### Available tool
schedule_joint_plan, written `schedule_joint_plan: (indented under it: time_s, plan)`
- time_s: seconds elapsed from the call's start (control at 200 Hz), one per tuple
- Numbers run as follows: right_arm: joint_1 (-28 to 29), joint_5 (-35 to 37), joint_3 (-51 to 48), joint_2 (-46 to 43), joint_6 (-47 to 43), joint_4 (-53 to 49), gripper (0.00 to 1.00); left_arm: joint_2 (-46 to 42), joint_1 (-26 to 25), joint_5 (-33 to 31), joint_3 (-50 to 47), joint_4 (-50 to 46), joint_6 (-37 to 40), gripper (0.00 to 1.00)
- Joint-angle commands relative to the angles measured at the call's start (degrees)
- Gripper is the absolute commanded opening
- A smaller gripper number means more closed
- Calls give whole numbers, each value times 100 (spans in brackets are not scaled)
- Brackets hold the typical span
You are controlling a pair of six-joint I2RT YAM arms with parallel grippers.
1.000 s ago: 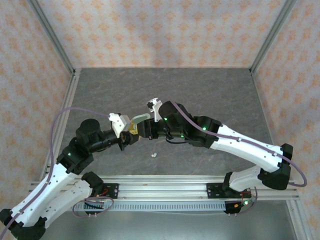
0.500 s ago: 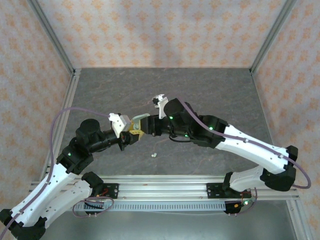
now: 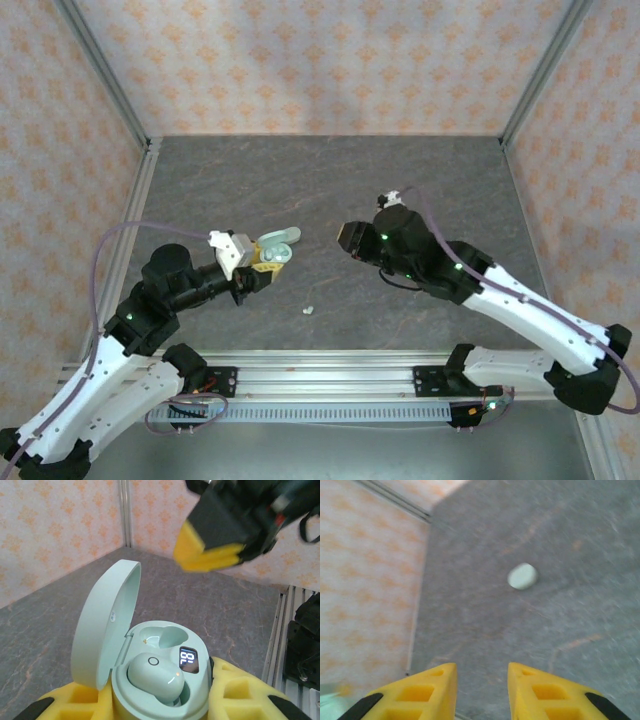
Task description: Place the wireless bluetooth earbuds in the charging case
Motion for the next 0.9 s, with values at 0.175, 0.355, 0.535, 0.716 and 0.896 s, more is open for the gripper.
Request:
schedule_joint_plan:
  time_s: [0.175, 0.355, 0.535, 0.716, 0.896]
  plan:
    - [65, -1200, -699, 1511, 602, 303, 29, -187, 17, -185, 284, -402, 196, 15]
    - [395, -1389, -633, 2416, 747, 488, 29, -335, 20, -274, 240, -488, 202, 15]
    - [532, -1606, -871, 2828, 1282, 1106, 29, -408, 24, -311, 217, -564, 201, 15]
    - [548, -1612, -1027, 3048, 1528, 1408, 29, -473, 21, -346, 231, -644, 227, 15]
    - [576, -1675, -1047, 3269, 1582, 1520, 26, -503, 18, -355, 242, -685, 227, 15]
